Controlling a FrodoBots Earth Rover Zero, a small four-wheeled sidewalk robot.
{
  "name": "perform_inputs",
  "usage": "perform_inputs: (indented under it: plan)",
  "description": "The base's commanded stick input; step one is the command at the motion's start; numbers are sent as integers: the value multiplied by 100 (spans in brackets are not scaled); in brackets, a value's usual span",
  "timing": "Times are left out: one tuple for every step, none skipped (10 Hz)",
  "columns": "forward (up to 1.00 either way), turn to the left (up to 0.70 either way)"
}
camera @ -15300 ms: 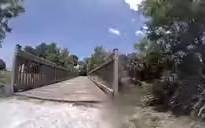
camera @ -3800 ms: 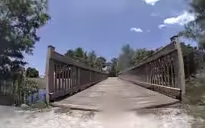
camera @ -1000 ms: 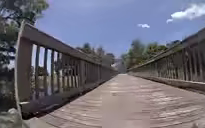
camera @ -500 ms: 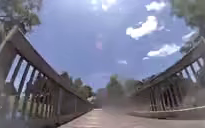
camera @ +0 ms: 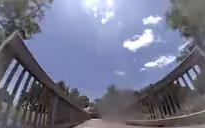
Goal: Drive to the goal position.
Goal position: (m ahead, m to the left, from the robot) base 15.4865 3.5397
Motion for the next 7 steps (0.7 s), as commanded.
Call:
perform_inputs:
  plan:
    - [85,0]
    - [85,0]
    - [85,0]
    - [85,0]
    - [85,0]
    - [85,0]
    - [85,0]
